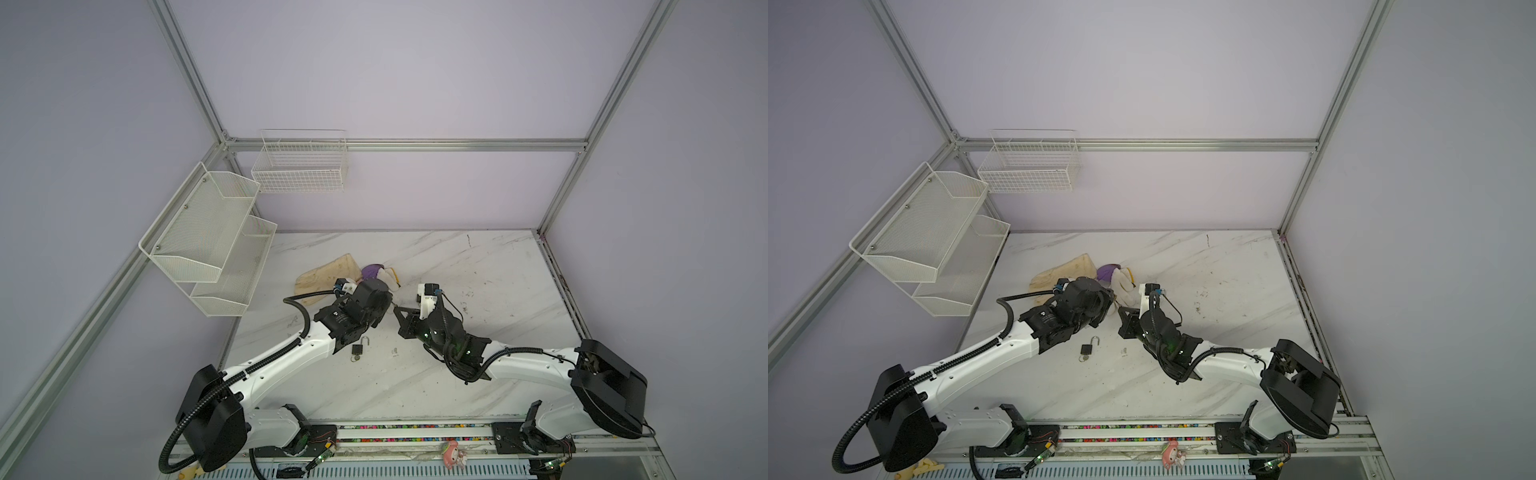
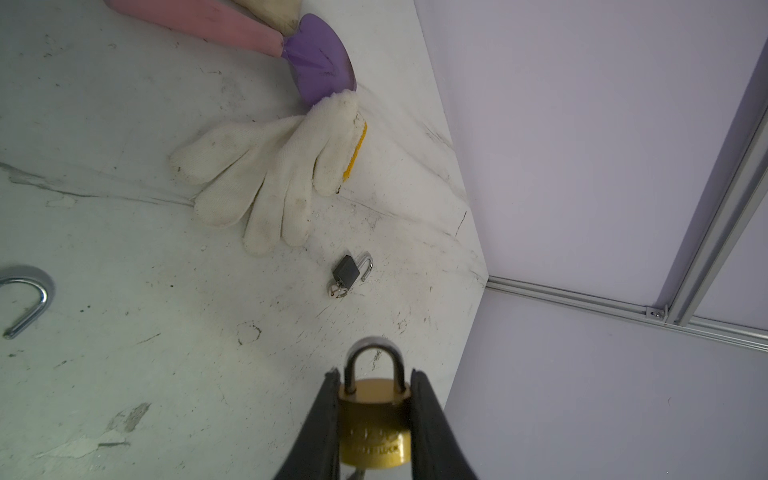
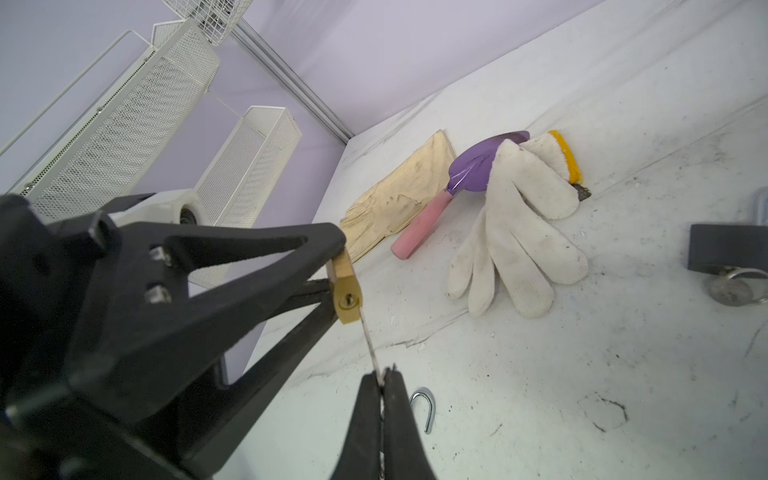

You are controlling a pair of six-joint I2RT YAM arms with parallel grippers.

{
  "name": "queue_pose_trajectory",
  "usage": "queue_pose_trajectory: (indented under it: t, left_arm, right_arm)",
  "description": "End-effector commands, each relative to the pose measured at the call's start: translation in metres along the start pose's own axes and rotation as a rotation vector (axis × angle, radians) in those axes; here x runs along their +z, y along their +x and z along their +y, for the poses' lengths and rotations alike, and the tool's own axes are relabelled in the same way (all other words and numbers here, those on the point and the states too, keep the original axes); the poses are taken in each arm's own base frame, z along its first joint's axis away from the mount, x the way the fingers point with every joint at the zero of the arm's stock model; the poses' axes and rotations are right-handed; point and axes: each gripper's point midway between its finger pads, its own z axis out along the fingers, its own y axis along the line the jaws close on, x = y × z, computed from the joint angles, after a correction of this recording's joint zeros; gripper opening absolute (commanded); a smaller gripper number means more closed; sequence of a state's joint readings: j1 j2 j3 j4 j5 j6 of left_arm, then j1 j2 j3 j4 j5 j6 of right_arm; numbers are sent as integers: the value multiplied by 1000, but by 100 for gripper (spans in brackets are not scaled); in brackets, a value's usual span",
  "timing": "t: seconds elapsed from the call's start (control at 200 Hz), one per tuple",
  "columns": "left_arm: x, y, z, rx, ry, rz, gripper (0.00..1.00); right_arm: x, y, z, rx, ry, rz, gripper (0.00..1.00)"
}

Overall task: Unlock with the key
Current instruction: 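Insert the silver key held by the right gripper into the brass padlock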

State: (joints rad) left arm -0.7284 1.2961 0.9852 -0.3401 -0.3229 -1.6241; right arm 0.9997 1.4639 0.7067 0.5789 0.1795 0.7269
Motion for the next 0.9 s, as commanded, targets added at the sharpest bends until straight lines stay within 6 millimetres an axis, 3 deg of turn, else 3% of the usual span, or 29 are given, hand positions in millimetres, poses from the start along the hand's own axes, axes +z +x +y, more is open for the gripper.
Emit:
queue_pose_trajectory:
  t: [0.0,0.895]
  left_arm:
    - [-3,-4,-6,-21,37,-14,0]
    - [-1,-4,4,14,4,-17,0]
  right_arm:
    - [-3,-9,5,-19,3,-21,0]
    - [-2,-20,18,-38,-27,-45,0]
